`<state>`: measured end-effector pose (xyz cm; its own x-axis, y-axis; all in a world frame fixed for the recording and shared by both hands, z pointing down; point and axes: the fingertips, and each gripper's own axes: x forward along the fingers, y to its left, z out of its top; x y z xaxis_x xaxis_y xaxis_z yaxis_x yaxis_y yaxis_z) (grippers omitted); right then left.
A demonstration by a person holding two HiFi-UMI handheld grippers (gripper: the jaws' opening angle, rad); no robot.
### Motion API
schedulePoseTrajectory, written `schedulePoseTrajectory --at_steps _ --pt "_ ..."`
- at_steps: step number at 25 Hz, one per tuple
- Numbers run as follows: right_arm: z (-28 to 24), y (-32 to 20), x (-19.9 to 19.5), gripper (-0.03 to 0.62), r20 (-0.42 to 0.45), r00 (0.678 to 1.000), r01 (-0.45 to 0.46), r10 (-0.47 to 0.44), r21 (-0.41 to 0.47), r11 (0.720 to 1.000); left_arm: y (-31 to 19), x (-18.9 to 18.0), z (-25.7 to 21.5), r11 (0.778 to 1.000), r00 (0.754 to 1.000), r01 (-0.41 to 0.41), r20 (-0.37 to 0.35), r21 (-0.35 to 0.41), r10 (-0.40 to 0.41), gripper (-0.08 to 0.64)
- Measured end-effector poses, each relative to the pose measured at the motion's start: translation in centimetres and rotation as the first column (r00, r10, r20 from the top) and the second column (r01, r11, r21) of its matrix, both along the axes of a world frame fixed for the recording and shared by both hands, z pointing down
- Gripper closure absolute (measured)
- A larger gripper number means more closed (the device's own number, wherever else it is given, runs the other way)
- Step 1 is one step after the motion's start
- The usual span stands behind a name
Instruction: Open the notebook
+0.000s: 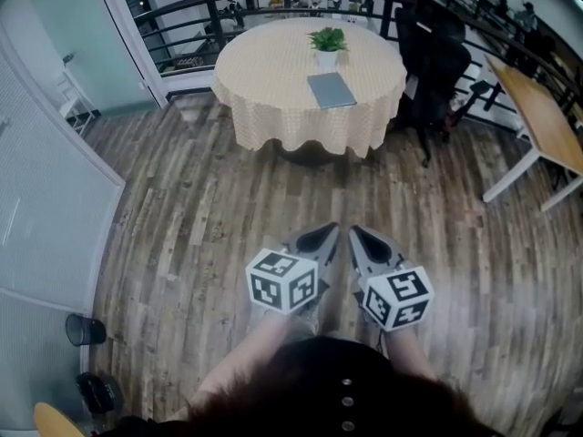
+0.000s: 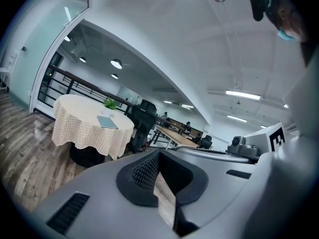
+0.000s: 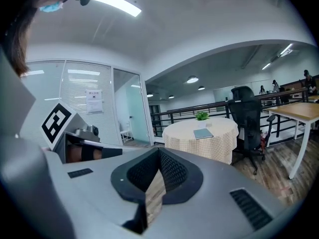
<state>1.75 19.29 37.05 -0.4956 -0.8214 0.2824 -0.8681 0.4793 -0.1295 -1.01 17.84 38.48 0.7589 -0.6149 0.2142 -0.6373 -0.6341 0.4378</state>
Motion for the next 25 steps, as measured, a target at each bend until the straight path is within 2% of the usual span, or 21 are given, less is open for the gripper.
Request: schedulePoseTrajectory --at_steps 8,18,25 --pt "-0.2 -7.9 -1.8 0.58 -0.015 1.0 -0.016 0.016 0.013 1.0 -7.2 -0.9 0.2 1.0 0.999 -0.028 0.017 0.007 0.028 0.549" --pt "0.6 -11.8 -0.4 0.581 0.041 0.996 -0.073 0.074 -0.027 0.997 -11.8 -1.5 1.7 0.999 0.999 -0.023 0.036 -0.036 0.025 0.549" --pt "0.9 -15.5 0.7 0.58 0.052 0.995 -0.079 0.081 -0.031 0.996 -15.6 -1.3 2.2 0.999 0.999 -0.005 0.042 -0.043 0.007 0.549"
